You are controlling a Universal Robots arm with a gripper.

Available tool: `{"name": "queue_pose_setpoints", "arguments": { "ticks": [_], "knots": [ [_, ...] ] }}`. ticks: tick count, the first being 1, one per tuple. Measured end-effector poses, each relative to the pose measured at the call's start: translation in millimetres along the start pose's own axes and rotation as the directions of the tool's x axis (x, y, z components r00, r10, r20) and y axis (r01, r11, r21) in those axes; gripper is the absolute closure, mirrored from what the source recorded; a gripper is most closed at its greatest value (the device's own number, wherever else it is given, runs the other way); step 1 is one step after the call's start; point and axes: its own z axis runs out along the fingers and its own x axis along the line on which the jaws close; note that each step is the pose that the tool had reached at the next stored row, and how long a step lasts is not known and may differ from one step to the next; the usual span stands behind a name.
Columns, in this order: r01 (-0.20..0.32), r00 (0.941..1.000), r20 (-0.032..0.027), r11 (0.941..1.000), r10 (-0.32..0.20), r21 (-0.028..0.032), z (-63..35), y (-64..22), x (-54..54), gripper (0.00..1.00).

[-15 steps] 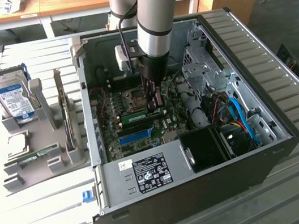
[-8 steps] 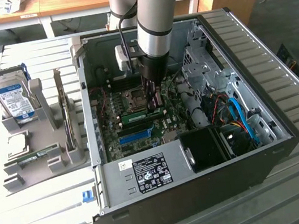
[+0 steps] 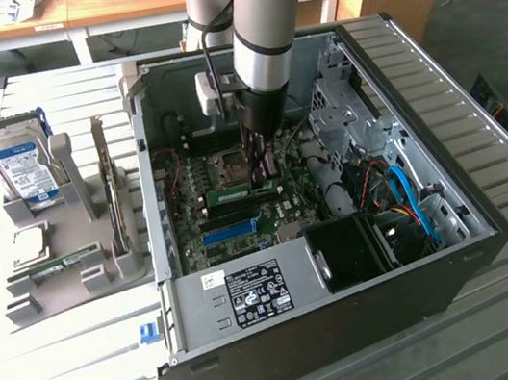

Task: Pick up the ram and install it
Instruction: 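Insert the ram into the slot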

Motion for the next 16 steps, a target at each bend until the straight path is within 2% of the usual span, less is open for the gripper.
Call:
{"name": "queue_pose_setpoints", "arguments": {
  "ticks": [6,10,16],
  "knots": [
    [0.0,1.0,0.0003,1.0,0.0,0.0002,-2.3,0.3,-0.1,0.88],
    [0.002,1.0,0.0026,1.0,-0.002,0.005,-2.3,1.1,-0.1,0.88],
    [0.004,1.0,0.0026,0.9999,-0.004,0.0101,-2.3,2.0,-0.1,0.88]
  ]
}}
